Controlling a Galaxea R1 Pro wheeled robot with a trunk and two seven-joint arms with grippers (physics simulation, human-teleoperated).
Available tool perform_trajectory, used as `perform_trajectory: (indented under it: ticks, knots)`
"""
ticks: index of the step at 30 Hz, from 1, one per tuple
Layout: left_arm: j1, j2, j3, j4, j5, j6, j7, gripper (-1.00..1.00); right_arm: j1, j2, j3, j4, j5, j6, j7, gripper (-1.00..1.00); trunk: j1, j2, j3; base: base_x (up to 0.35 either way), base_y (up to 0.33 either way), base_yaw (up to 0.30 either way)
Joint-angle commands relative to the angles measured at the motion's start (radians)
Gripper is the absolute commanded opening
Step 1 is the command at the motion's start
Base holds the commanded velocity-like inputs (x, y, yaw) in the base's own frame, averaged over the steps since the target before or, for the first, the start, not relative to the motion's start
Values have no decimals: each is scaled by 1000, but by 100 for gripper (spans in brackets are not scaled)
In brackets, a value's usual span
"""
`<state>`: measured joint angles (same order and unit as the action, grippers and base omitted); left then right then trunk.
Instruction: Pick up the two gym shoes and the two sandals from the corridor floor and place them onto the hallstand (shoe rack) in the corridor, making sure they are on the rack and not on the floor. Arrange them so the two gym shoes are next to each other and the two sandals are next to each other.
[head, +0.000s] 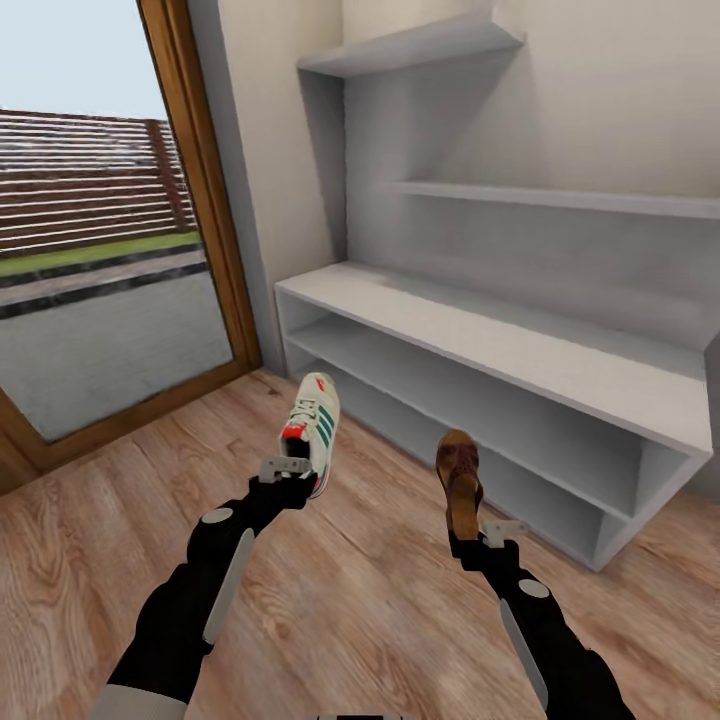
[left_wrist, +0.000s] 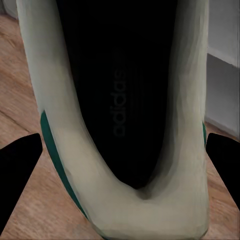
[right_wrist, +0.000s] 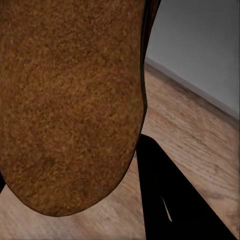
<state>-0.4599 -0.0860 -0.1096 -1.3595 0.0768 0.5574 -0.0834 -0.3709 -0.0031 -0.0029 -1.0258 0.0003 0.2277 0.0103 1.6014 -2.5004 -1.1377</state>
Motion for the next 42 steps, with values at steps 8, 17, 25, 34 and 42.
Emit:
perform_trajectory:
  ticks: [8,17,25,34,42]
  knots:
    - [0,0,1,-1,8,6,1,-100,0,0,0,-2,-3,7,-1,-100,0,0,3,87,279,-290]
    - [0,0,1,-2,8,6,1,-100,0,0,0,0,-3,7,-1,-100,0,0,8,16,41,-290]
    - [0,0,1,-3,8,6,1,-100,0,0,0,-1,-3,7,-1,-100,0,0,12,0,5,-289]
    - [0,0,1,-3,8,6,1,-100,0,0,0,-1,-3,7,-2,-100,0,0,17,0,231,-290]
    - [0,0,1,-3,8,6,1,-100,0,0,0,0,-3,7,-1,-100,0,0,21,0,64,-290]
